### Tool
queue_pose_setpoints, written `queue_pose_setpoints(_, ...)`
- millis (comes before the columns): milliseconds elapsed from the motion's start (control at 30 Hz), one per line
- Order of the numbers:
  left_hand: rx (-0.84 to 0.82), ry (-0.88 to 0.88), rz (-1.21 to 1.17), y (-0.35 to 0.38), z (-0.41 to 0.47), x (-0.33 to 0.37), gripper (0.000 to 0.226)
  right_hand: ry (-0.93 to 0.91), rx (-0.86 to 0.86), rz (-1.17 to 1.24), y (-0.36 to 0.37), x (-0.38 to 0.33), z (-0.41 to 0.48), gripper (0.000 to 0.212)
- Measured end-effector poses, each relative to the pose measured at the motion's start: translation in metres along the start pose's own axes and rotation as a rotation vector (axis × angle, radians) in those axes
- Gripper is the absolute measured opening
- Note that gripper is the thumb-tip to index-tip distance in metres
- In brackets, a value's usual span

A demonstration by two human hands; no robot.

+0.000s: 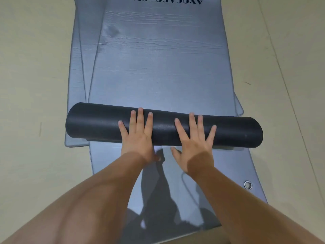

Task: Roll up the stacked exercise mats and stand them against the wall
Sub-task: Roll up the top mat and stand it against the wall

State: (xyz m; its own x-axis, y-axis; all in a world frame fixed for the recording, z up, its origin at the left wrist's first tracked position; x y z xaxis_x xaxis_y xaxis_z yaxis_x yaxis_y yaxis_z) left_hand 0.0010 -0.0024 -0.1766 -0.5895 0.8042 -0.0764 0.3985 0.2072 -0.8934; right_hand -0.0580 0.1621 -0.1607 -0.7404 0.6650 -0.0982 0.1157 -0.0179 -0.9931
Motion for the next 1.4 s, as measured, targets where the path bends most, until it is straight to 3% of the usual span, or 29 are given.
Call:
queue_pose_setpoints(167, -0.014, 0.022, 0.007, -0.031, 0.041, 0.006, 0.16, -0.002, -0.005, -0.079, 0.018, 0.006, -0.016, 0.092)
queue_pose_setpoints(367, 0.054, 0.067, 0.073, -0.058, 0.076, 0.013, 0.161, 0.026, -0.238, -0.104, 0.021, 0.034, 0.029, 0.143)
queue_pose_setpoints(467, 0.189, 0.112, 0.055, -0.055, 0.066, 0.023, 0.147, 0.038, -0.268, -0.047, 0.013, 0.044, 0.058, 0.152)
queue_pose_setpoints(633, 0.173, 0.096, 0.06, -0.03, 0.062, 0.023, 0.143, 0.029, -0.282, -0.019, 0.005, 0.062, 0.104, 0.16)
queue_pose_setpoints(833, 0.094, 0.077, 0.135, -0.047, 0.108, 0.029, 0.144, -0.018, -0.339, -0.076, -0.003, 0.077, 0.147, 0.157)
queue_pose_setpoints(1033, 0.14, 0.078, 0.147, -0.052, 0.117, 0.034, 0.098, -0.01, -0.368, -0.077, 0.001, 0.08, 0.157, 0.143)
queue_pose_setpoints(1400, 0.129, 0.105, 0.182, -0.036, 0.057, 0.023, 0.09, 0.019, -0.391, 0.006, 0.001, 0.056, 0.098, 0.118)
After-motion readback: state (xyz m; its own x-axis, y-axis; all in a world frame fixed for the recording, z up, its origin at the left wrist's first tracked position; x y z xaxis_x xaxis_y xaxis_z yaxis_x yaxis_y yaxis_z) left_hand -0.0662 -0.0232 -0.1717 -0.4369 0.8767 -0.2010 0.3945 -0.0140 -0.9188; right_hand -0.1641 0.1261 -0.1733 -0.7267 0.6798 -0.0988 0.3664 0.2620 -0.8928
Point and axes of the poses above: each hand's wrist, its own z-axis towards the middle knuckle, its own y-axis out of the palm, x = y × z, the point moved 6 cm from there along z, towards the middle knuckle, and after that the axes turned 11 degrees about -y, right-handed, at the moved point
